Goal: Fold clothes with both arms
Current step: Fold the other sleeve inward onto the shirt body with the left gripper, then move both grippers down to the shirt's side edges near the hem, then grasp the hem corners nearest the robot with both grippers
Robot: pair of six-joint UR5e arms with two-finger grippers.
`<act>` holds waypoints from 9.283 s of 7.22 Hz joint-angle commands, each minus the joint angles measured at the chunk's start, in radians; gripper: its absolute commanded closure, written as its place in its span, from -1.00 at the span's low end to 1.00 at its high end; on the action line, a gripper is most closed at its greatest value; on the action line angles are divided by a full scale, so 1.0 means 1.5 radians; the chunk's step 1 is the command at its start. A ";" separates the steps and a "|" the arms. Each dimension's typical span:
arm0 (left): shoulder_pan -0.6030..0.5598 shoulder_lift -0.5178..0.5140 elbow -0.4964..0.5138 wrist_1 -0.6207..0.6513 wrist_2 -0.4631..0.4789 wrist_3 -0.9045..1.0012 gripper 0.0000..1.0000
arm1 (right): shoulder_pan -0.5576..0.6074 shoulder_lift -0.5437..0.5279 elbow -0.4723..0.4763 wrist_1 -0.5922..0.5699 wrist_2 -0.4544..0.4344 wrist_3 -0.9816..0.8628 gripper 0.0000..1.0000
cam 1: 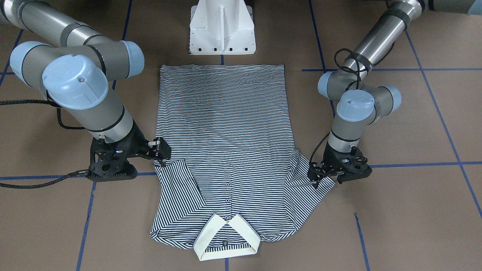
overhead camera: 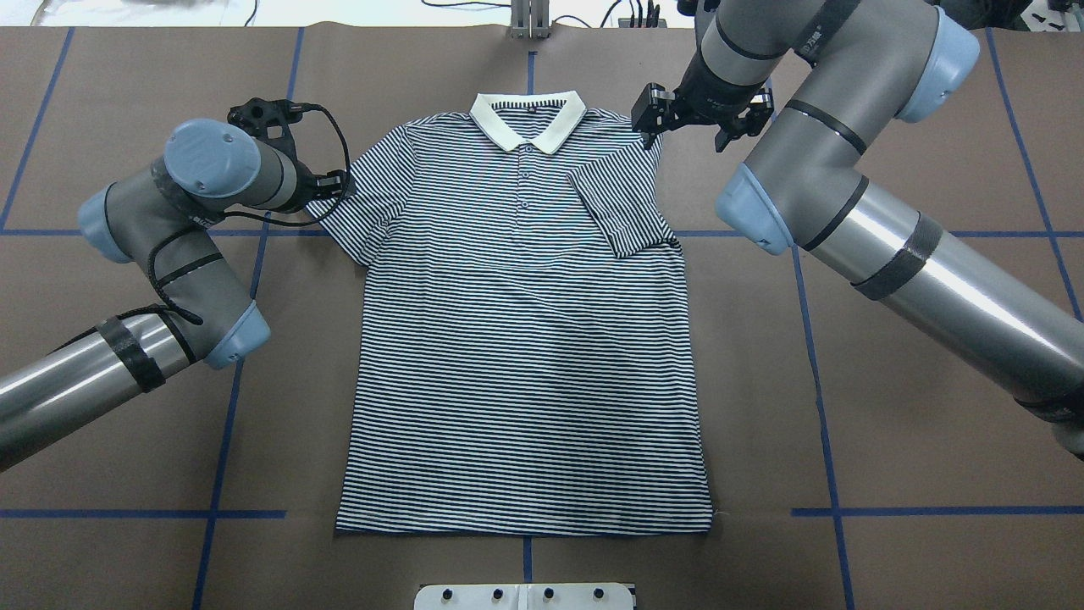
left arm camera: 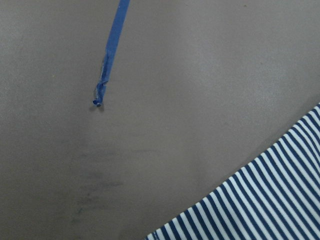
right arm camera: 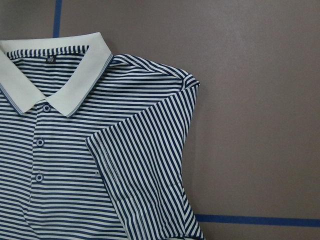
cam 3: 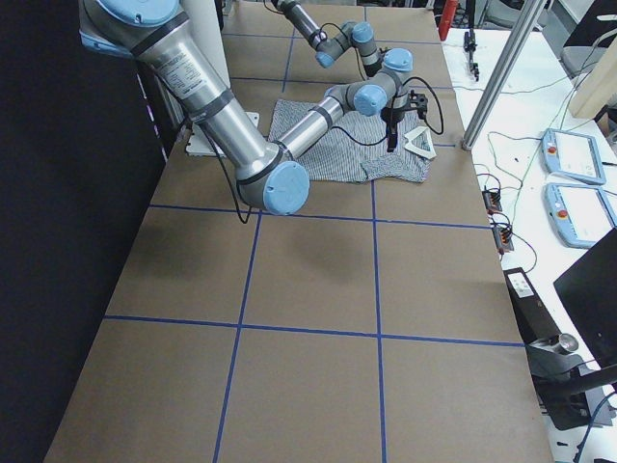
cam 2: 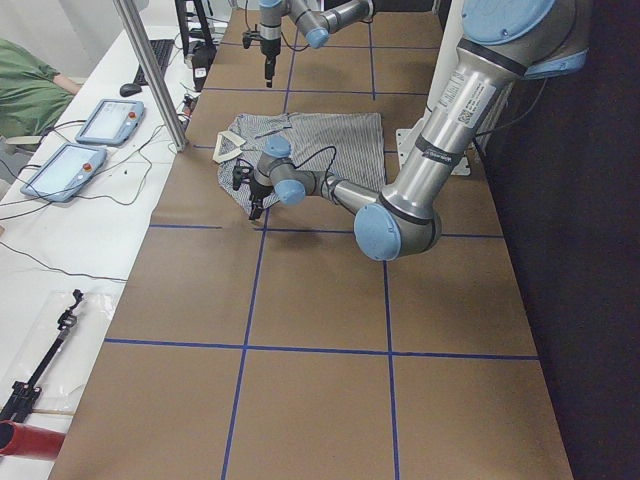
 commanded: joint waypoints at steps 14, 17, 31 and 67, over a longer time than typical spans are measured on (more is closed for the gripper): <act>0.044 -0.271 0.151 0.093 -0.008 -0.204 1.00 | 0.000 -0.018 0.001 0.002 -0.001 -0.001 -1.00; 0.048 -0.274 0.197 -0.003 -0.007 -0.197 -1.00 | -0.001 -0.018 0.002 0.002 -0.002 0.005 -1.00; 0.048 -0.094 0.006 0.000 -0.027 -0.101 -1.00 | -0.008 -0.020 0.019 0.002 -0.003 0.013 -1.00; 0.178 0.200 -0.510 0.242 -0.035 -0.132 -1.00 | -0.526 -0.429 0.390 0.137 -0.377 0.492 1.00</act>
